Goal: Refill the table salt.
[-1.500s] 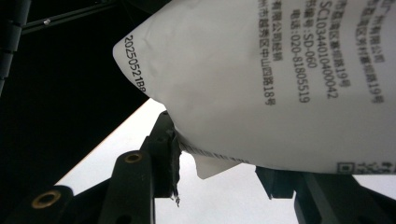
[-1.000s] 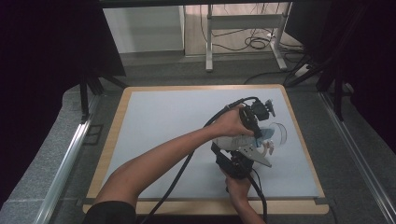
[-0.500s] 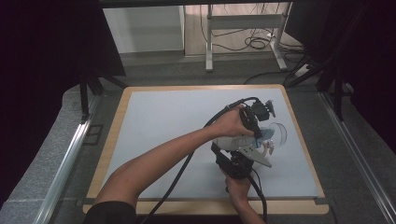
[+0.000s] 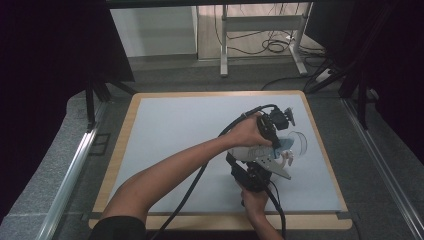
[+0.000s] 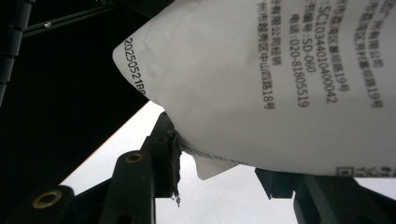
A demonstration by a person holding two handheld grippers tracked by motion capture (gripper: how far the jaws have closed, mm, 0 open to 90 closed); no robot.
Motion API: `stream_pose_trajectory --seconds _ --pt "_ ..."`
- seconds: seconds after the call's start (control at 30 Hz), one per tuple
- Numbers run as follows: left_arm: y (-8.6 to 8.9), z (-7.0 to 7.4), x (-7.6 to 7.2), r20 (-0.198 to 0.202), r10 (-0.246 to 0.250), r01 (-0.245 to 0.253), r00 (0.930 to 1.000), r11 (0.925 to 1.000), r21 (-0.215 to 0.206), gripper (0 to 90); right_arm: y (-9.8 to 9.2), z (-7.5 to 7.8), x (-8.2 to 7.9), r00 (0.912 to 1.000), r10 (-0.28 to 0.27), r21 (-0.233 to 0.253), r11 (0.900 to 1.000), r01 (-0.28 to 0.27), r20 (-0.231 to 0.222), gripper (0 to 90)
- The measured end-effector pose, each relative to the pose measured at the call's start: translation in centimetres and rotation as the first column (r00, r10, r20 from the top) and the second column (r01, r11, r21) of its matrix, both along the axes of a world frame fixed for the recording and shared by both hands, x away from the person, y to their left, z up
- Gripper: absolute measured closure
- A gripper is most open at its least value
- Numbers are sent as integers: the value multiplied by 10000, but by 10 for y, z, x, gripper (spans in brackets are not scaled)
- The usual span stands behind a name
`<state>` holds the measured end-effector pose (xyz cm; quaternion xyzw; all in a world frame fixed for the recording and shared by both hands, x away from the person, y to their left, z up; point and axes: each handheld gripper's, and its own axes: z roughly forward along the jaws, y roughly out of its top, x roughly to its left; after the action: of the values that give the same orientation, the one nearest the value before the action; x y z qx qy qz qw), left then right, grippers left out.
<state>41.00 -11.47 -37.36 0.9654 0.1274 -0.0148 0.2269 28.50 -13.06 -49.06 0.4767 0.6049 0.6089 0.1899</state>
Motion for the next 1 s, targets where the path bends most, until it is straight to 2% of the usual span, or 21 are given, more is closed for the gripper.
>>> stream_pose_trajectory --seconds 1.0 --pt "1 0 1 -1 34 -34 10000 10000 9 900 1 0 0 10000 -14 3 10000 14 64 561"
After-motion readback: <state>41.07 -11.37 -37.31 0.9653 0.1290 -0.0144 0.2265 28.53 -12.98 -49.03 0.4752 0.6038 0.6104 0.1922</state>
